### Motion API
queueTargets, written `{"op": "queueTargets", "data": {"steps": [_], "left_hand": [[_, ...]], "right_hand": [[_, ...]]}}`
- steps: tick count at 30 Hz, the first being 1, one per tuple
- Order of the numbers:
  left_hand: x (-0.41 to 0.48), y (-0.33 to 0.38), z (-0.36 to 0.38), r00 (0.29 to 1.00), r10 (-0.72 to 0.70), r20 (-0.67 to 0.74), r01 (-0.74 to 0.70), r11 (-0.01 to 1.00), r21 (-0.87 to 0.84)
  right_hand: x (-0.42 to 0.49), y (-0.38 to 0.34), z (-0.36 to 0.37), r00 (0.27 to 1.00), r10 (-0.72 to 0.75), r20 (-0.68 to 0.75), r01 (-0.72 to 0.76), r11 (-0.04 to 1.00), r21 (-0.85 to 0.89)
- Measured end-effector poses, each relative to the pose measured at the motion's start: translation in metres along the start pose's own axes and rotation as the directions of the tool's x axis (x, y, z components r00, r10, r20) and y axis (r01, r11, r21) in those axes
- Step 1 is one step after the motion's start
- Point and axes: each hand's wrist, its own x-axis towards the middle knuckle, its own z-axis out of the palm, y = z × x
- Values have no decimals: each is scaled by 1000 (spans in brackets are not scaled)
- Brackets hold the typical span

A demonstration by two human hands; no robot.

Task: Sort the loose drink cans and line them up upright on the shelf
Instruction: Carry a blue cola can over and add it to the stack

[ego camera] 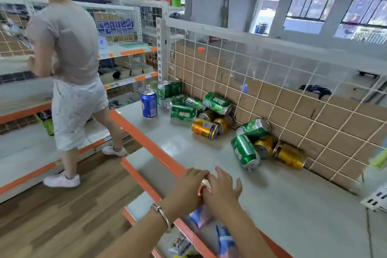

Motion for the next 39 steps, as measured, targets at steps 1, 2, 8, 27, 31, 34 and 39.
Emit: {"op": "queueTargets", "data": {"steps": [1, 2, 8, 27, 31, 34, 39], "left_hand": [[4, -9, -1, 1000, -3, -18, 3, 1000, 10], [8, -15, -3, 1000, -22, -11, 22, 1000, 3], [29, -34, -8, 995, -99, -32, 98, 995, -16], [129, -230, -120, 611, -768, -192, 383, 499, -777], [156, -259, -130, 704, -692, -163, 364, 547, -754], [176, -268, -131, 795, -596, -112, 317, 567, -760], [187, -289, -116, 831, -512, -218, 333, 771, -543]], "right_hand": [[8, -4, 1, 1000, -4, 7, 4, 1000, -4], [14, -7, 1, 1000, -12, 12, 12, 1000, -3], [52, -17, -2, 997, -51, 66, 50, 999, 12], [203, -110, 0, 987, -150, 51, 140, 977, 159], [222, -123, 1, 990, -138, 26, 125, 952, 279], [233, -128, -5, 993, -118, 6, 107, 923, 369], [240, -140, -4, 998, -55, 24, 32, 822, 569]]}}
